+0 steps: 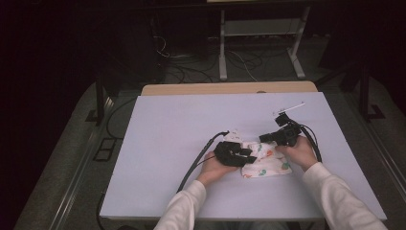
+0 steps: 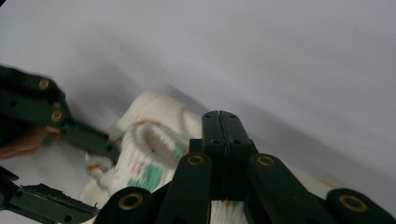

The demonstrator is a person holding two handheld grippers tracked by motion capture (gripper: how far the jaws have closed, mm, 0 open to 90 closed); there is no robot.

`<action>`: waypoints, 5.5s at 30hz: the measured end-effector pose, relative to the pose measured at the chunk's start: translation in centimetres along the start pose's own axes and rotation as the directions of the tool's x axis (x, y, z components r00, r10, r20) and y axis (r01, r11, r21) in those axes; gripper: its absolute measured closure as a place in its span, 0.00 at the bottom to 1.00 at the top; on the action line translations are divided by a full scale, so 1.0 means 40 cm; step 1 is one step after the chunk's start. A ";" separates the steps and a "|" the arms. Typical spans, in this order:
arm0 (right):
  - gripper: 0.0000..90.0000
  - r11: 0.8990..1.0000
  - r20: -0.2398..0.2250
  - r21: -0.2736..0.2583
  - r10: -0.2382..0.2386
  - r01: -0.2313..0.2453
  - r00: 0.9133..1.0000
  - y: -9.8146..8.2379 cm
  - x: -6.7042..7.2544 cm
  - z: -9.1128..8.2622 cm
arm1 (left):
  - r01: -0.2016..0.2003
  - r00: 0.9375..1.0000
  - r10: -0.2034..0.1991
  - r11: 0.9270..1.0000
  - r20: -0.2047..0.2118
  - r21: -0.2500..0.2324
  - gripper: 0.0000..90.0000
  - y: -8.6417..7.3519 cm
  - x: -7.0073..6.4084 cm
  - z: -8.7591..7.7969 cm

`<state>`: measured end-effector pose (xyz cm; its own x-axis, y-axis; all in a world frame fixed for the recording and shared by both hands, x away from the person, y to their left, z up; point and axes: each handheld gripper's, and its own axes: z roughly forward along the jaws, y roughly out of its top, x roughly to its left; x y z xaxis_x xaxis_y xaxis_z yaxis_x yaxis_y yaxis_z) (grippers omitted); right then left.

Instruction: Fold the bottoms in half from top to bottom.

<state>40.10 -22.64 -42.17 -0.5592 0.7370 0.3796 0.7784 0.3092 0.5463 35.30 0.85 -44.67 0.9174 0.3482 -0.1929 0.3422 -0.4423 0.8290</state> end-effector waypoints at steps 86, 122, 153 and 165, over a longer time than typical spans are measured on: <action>0.00 0.974 -0.036 -0.158 -0.169 0.161 0.985 -0.153 0.077 -0.176 | 0.208 0.970 -0.221 0.970 -0.101 -0.124 0.00 0.048 0.066 -0.047; 0.03 0.978 -0.024 -0.191 -0.091 0.085 0.996 -0.092 -0.096 -0.165 | 0.249 0.963 -0.253 0.967 -0.088 -0.057 0.00 0.055 0.132 -0.043; 0.43 0.990 -0.064 -0.125 -0.067 0.058 0.996 -0.095 -0.180 -0.072 | 0.324 0.946 -0.324 0.946 0.017 0.001 0.43 0.013 0.158 0.020; 0.95 0.994 -0.113 -0.079 -0.083 0.075 0.990 -0.092 -0.171 -0.041 | 0.248 0.967 -0.250 0.968 0.056 0.039 0.88 0.007 0.160 0.020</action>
<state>40.58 -29.81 -45.54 -0.6508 0.6358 0.4150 0.7096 0.3149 0.6303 41.43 2.29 -46.08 0.8129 0.4004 -0.4230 0.5664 -0.3745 0.7341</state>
